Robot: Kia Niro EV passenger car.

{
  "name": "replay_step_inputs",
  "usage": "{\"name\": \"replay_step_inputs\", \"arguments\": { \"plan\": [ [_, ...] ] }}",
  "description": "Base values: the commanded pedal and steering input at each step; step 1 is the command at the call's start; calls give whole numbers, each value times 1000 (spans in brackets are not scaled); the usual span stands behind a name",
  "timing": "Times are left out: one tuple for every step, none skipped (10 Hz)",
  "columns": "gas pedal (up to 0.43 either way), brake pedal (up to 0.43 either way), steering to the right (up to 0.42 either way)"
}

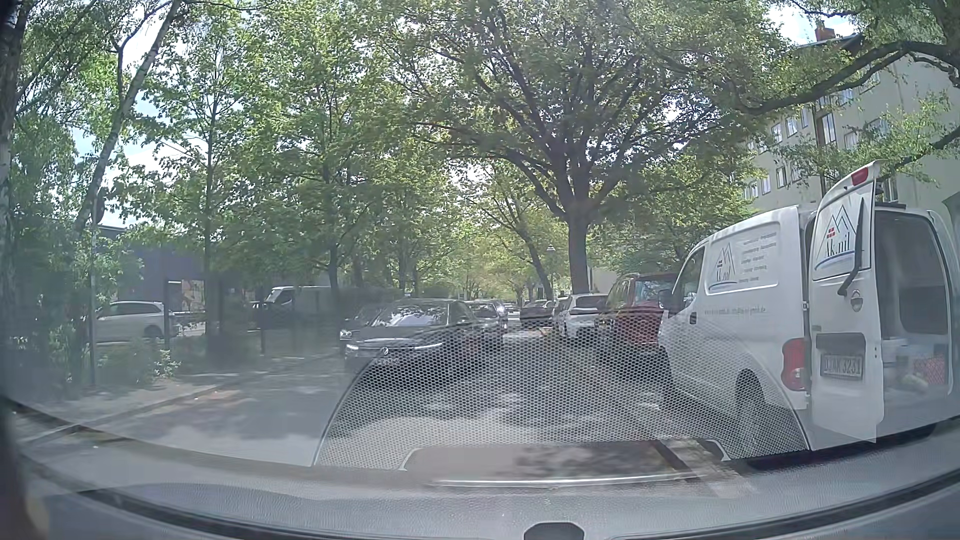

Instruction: Follow the waypoints while adhering to traffic rules and regulations

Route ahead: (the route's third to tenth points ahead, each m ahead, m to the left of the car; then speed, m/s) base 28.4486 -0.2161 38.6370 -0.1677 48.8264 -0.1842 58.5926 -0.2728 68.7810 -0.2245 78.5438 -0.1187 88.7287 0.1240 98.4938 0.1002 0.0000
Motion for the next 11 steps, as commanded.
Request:
{"name": "replay_step_inputs", "arguments": {
  "plan": [
    [0,341,-5],
    [0,341,-5],
    [0,341,-5],
    [0,341,-4],
    [0,341,-5],
    [0,341,-5],
    [0,341,-5],
    [0,341,-5],
    [0,341,-5],
    [0,299,-5],
    [0,73,-5]
  ]
}}
